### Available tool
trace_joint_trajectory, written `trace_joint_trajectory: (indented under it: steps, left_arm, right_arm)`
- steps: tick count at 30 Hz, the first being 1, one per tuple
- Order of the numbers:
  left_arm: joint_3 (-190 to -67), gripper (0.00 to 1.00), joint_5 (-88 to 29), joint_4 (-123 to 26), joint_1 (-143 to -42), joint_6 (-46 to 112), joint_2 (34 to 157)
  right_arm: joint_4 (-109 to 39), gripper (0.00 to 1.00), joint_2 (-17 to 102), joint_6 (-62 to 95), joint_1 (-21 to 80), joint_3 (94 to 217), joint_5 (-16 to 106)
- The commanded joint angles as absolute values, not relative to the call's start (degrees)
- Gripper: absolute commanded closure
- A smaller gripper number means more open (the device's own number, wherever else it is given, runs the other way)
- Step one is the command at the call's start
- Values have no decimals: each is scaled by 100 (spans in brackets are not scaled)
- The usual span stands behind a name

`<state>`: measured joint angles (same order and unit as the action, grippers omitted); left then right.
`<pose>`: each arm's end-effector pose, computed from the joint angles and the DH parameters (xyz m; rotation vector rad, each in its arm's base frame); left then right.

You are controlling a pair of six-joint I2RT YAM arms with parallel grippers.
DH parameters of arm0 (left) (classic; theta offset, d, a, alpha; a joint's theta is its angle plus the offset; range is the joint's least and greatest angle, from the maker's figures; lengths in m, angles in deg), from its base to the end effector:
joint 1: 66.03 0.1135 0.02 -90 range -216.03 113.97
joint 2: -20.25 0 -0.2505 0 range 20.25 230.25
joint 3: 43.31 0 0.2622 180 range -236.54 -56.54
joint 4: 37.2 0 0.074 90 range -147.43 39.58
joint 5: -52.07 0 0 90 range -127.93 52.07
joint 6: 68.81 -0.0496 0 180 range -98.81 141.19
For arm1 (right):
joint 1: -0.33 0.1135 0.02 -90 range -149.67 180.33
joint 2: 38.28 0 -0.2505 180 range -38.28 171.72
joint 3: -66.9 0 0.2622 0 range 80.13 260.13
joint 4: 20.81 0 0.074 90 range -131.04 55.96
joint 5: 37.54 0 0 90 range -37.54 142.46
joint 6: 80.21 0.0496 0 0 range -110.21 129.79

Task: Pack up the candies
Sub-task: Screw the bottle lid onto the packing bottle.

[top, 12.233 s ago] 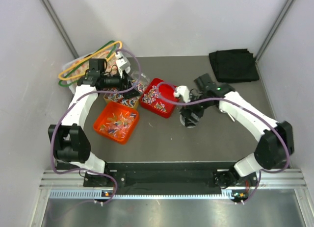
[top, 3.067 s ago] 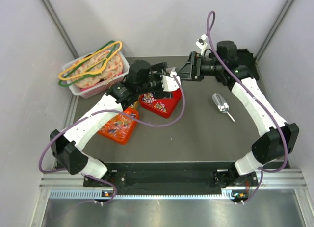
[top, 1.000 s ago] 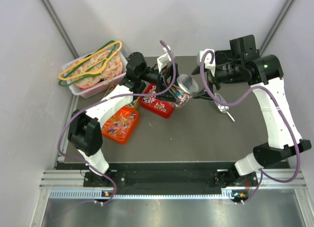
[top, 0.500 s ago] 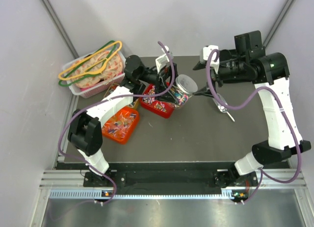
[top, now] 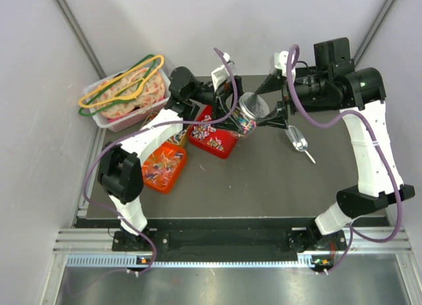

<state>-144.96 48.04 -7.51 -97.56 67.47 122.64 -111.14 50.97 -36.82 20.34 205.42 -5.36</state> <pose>0.3183 -0.2533 0.3923 1.4390 1.1944 -1.7901 0.2332 0.1296 0.4967 -1.4929 1.3719 0.8510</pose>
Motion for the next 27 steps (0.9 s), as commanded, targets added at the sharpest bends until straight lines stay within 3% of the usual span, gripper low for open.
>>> trace_joint_trajectory:
  steps: [1, 12, 17, 27]
  left_arm:
    - [-15032, 92, 5567, -525, -9741, 6689, 12378]
    - [-14751, 92, 5796, -341, -9960, 6786, 12133]
    - [-14663, 92, 5796, -279, -9969, 6786, 12106]
    - [-14610, 93, 5804, -94, -10004, 6803, 12089]
  right_arm:
    - [-10918, 1, 4996, -3556, 1976, 20599, -678]
    - [-10638, 1, 5321, -3073, 1589, 20854, -1293]
    - [-9648, 1, 5225, -2128, 1563, 20442, -1162]
    - [-9215, 1, 5348, -1510, 1571, 20082, -574]
